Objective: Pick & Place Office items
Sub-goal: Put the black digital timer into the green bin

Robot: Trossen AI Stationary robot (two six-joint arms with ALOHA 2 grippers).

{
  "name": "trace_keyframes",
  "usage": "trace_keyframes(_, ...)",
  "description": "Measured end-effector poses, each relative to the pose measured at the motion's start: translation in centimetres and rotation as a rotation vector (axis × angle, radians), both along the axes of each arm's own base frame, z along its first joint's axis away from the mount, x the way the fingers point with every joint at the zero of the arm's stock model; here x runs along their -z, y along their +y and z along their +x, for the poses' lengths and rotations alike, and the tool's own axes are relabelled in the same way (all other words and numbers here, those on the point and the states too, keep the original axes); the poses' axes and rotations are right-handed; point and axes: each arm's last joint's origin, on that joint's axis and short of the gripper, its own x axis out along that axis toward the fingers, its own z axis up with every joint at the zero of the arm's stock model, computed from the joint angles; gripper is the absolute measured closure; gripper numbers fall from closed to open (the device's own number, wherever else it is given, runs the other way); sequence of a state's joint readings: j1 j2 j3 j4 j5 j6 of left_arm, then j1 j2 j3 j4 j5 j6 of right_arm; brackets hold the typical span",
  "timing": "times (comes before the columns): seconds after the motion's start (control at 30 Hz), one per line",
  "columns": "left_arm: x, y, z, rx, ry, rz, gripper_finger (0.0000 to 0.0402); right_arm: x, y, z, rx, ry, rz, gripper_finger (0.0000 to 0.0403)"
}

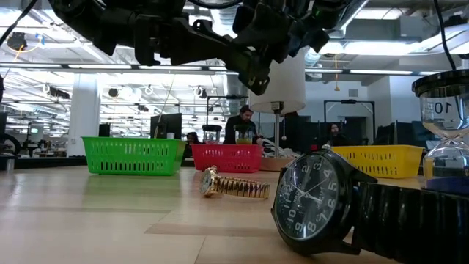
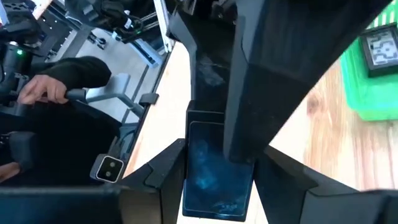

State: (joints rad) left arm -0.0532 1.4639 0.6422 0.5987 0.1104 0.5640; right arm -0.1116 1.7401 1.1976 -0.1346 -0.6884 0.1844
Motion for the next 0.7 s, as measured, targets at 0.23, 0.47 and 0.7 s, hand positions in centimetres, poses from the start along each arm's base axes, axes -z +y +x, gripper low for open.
trace_keyframes(0.23, 0.04, 0.01, -0.01, 0.001, 0.001, 0.003, 0.0296, -0.08, -0.06, 0.04, 0.002, -0.008, 0.000, 0.0243)
trace_keyframes(0.47, 0.04, 0.00, -0.01, 0.009, -0.004, 0.033, 0.0317, -0.08, -0.04, 0.03, 0.000, -0.006, 0.004, 0.0242)
trace_keyframes(0.7, 0.04, -0.05, -0.01, 0.011, -0.004, 0.036, 0.0319, -0.09, -0.06, 0.03, 0.001, -0.007, 0.003, 0.0236)
